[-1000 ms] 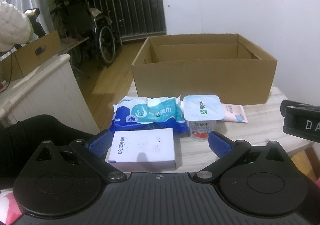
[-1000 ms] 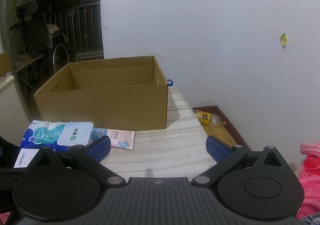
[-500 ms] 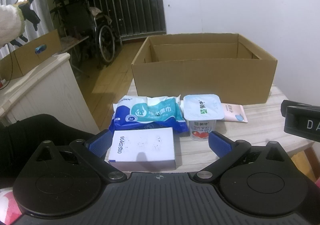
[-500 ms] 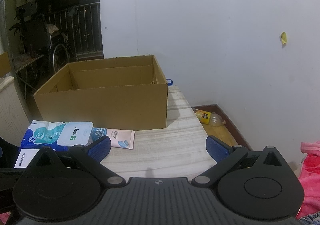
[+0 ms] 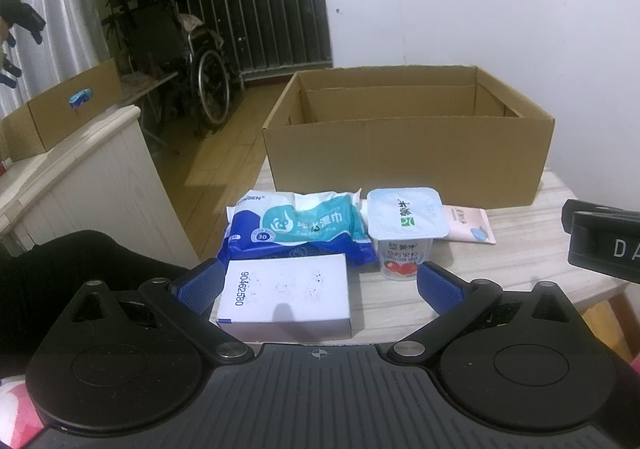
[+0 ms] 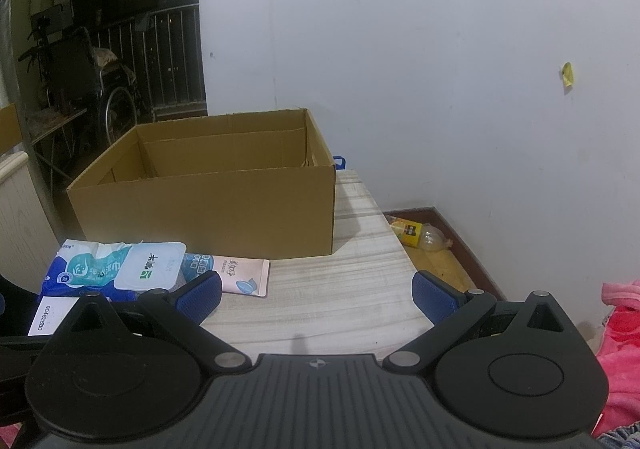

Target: Organize objects

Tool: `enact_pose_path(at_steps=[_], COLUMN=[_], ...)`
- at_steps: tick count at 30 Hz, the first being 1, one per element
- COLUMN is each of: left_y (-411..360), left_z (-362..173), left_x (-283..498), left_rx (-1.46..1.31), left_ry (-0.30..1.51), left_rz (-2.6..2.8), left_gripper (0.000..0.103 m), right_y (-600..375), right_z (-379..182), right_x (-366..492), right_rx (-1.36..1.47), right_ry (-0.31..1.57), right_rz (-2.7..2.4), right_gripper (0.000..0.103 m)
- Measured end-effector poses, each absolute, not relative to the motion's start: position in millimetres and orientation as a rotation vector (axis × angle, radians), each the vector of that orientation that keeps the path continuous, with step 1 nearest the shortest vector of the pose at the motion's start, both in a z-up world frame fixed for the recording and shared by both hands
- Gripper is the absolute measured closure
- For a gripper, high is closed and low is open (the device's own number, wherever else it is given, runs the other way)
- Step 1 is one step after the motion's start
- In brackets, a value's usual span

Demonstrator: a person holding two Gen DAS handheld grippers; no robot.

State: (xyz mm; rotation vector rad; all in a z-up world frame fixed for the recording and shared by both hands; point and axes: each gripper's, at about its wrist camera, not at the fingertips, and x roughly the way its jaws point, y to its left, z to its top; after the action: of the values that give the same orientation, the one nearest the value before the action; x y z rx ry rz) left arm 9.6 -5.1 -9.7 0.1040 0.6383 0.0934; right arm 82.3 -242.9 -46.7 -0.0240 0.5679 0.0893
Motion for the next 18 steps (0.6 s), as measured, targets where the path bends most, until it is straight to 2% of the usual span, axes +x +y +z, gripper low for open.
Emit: enact_pose_path(at_steps=[18], left_y=[-5.2], left_z=[-3.8], left_x=[4.2], left_rx=[0.119], left_ry=[0.646], left_rz=[0.058], left_gripper=[0.000], right_y=[-246.5], right_z=[-45.3], right_x=[83.8], right_rx=[-0.005], right_ry=[0.581], right_rz=[0.082], right_gripper=[0.000])
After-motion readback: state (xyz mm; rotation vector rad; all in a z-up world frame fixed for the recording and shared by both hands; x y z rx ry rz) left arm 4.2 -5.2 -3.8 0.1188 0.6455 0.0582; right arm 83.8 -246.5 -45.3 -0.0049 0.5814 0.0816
